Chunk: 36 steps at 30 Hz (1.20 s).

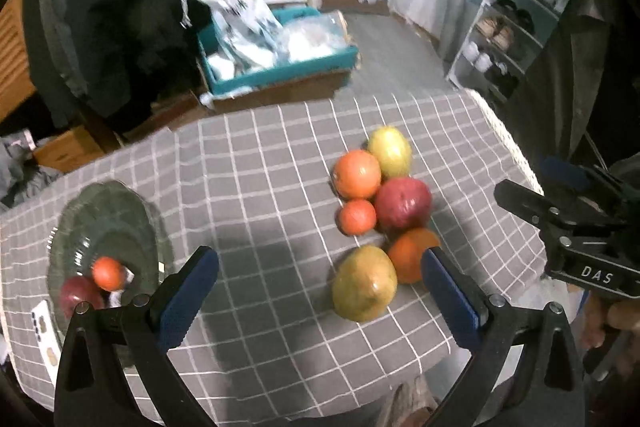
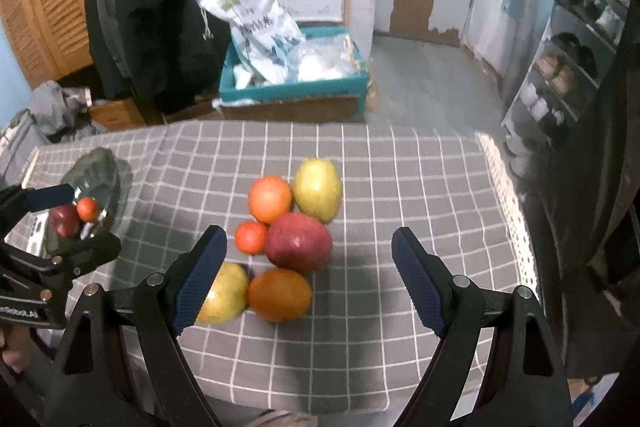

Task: Organize fruits
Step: 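Move both open tools back toward the remaining fruit cluster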

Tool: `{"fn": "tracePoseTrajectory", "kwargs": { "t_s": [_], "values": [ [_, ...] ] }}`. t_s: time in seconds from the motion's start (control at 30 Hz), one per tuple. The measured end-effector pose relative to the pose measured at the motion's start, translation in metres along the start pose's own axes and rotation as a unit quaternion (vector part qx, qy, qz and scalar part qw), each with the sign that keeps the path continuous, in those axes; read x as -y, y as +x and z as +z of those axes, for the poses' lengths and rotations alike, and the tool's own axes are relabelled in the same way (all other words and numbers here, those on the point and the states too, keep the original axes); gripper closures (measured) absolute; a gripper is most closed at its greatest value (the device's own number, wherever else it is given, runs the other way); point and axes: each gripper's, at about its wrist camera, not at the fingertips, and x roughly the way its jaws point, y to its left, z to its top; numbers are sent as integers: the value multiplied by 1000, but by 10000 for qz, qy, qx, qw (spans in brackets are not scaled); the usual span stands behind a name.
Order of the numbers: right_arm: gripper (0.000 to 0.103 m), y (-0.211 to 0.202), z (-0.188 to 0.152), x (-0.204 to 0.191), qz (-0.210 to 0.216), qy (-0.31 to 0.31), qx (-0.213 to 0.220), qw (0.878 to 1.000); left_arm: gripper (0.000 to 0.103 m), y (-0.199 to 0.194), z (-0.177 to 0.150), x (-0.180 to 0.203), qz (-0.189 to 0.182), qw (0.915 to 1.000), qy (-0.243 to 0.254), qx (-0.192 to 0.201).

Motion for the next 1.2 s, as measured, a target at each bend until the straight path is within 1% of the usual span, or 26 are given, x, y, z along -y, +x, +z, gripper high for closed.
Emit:
{"fn": "tracePoseTrajectory", "kwargs": {
  "t_s": [0.13,0.2,0.33,0.5,0.67,0.73,0.8,0.97,1.0,1.07,1.17,1.2],
  "values": [
    [19,17,-11,7,99,96,-298,9995,1,21,-6,8,71,9997,134,-184],
    [19,26,-17,11,142,154,-459,9987,1,34,-9,12,34,9993,160,-347],
    [19,42,-25,23,35,248,-674,9974,1,53,-14,18,-39,9982,197,-558],
    [19,56,-35,35,-7,374,-865,9955,1,74,-21,26,-97,9963,295,-801],
    [19,71,-45,39,162,522,-1064,9928,1,93,-26,28,-136,9942,313,-1024],
    [19,75,-48,40,152,530,-1126,9921,1,100,-28,28,-163,9936,260,-1092],
    [19,78,-51,41,150,531,-1167,9916,1,106,-29,27,-266,9925,196,-1175],
    [19,80,-51,45,156,591,-1188,9910,1,119,-34,33,-296,9906,304,-1301],
    [19,80,-51,45,165,595,-1189,9910,2,121,-35,34,-315,9901,315,-1332],
    [19,81,-50,44,171,588,-1192,9910,13,126,-36,35,-368,9888,312,-1410],
    [19,82,-50,42,179,558,-1203,9910,23,131,-38,34,-459,9870,233,-1520],
    [19,83,-50,41,186,549,-1204,9910,24,132,-38,34,-497,9867,209,-1532]
  ]
}}
